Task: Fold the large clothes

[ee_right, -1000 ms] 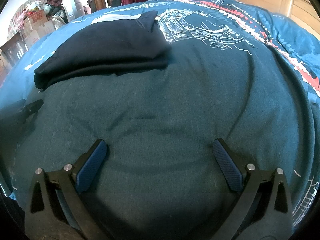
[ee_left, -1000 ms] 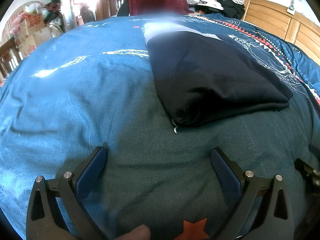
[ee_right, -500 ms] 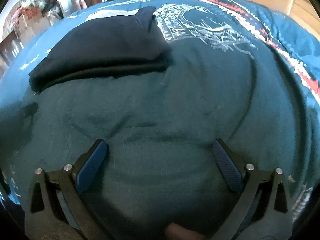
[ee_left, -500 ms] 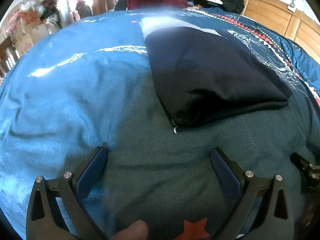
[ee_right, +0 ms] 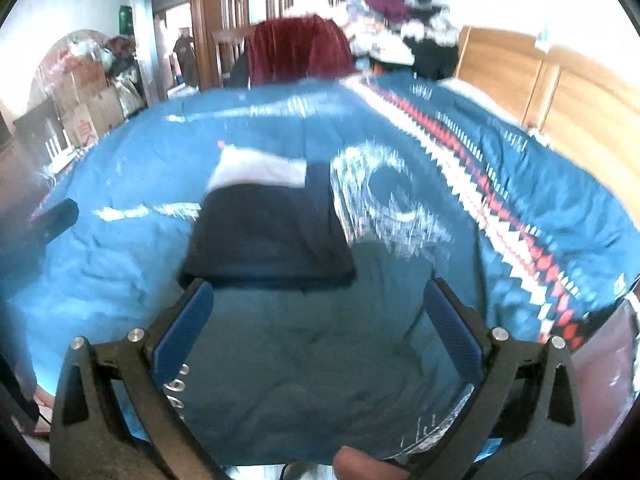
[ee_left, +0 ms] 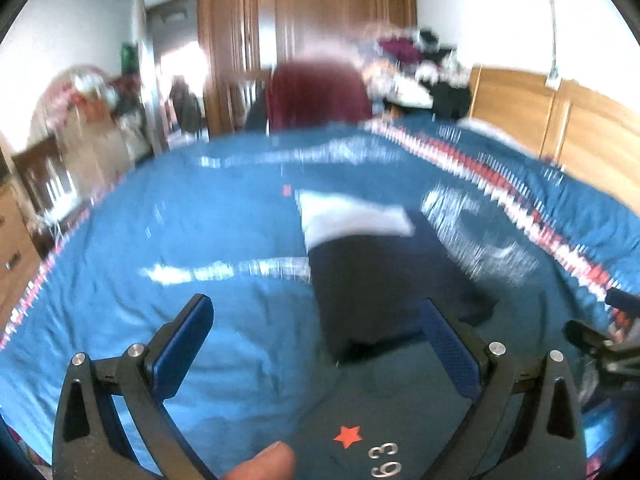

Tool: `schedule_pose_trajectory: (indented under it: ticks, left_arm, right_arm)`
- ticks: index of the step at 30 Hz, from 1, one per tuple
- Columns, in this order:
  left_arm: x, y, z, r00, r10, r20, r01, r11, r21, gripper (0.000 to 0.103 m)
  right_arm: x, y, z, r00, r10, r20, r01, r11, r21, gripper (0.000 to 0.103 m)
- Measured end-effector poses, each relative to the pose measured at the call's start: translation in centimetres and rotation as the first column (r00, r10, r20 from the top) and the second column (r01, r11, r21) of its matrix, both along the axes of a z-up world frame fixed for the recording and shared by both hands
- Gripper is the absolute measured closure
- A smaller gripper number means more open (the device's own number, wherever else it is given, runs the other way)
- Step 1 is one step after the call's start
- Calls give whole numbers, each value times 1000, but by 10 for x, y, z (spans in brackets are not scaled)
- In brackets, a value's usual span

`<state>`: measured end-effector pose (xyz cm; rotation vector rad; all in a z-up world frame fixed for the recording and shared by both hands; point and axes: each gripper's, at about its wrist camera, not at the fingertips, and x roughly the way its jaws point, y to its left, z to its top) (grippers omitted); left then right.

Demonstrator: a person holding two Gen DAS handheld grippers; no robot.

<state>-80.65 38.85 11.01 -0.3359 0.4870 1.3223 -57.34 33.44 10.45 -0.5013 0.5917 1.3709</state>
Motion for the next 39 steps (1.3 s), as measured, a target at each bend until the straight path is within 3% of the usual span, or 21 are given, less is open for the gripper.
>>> schedule_pose_trajectory:
  ticks: [6,11,23,39]
  left_arm:
    - [-6,-36,50,995,-24,102,22,999,24,0]
    - [-2,-59,64,994,-41,103,37,998,45,0]
    - [-11,-73,67,990,-5,141,2,1000,22,0]
    - [-5,-75,64,994,2,105,-4,1000,24,0]
  right_arm:
    - [-14,-9,30,1000,8,1,-8,1000,8,0]
    - [-18,-19,34,1000,15,4,-15,1000,1,0]
    - [-20,-36,41,1000,16,-1,-16,1000,22,0]
    - [-21,-41,44,1000,16,-12,-16,999,28,0]
